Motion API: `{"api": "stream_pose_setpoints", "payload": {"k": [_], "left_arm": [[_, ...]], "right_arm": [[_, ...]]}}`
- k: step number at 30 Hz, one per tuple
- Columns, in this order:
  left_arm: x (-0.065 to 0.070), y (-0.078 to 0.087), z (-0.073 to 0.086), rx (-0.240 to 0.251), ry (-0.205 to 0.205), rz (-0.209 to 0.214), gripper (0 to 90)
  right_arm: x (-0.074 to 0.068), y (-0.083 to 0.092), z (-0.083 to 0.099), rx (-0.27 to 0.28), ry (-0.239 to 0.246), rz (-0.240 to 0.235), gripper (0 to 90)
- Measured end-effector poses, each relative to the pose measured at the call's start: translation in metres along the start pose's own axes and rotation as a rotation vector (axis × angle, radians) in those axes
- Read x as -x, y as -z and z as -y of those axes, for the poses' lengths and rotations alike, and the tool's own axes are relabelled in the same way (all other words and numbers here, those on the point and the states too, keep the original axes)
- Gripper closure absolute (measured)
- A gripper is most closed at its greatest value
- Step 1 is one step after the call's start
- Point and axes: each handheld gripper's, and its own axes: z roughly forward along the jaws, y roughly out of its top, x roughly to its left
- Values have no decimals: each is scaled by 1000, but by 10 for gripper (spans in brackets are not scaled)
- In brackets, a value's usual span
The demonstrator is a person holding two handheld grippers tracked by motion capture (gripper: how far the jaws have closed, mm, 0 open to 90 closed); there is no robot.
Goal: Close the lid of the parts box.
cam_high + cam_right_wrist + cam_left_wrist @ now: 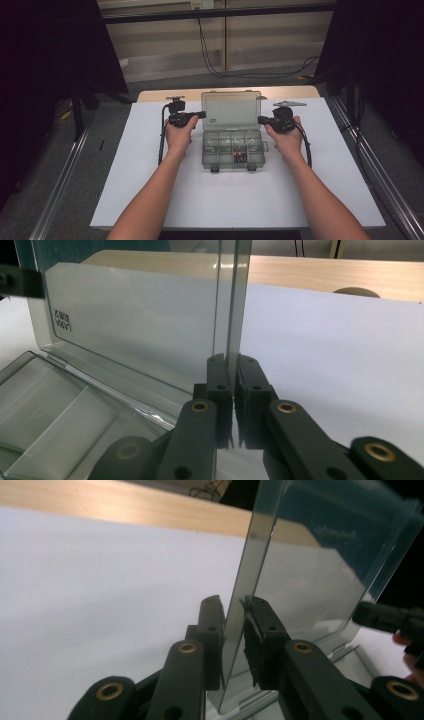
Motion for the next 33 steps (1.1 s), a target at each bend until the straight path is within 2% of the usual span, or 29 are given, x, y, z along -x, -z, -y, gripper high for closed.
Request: {"api": "stream_pose_setpoints", "payload": {"k": [4,6,9,12,13,15,18,21,23,26,29,30,33], "left_arm": [[5,1,-3,25,-10,-1,773],[6,1,-3,45,14,14,767],[7,0,-2,45,0,-1,777],[10,1,-1,52,-47,-40,808],[12,1,-1,49,-86,-64,821],[16,0,1,49,-137,-105,848],[17,0,1,52,-146,-103,857],[17,0,1,51,-161,-107,859],[16,1,1,50,-156,-103,859],[16,1,2,57,-158,-95,859],[15,1,3,59,-147,-92,859],[14,1,3,59,-145,-91,859],[14,2,3,60,-148,-85,860]], "right_arm": [[0,2,3,18,10,-6,865],[0,3,4,22,19,-6,864],[1,3,4,25,21,-12,863],[1,4,4,25,14,-15,861],[1,4,4,18,8,-20,859],[2,3,3,9,0,-27,851],[2,2,0,-16,15,-21,819],[2,3,-9,-3,8,-20,736],[2,6,-19,14,-9,-17,732],[1,10,-35,39,-9,-2,729],[0,11,-49,46,-17,57,717],[0,11,-53,51,-34,55,717],[2,8,-59,29,-38,64,728]]}}
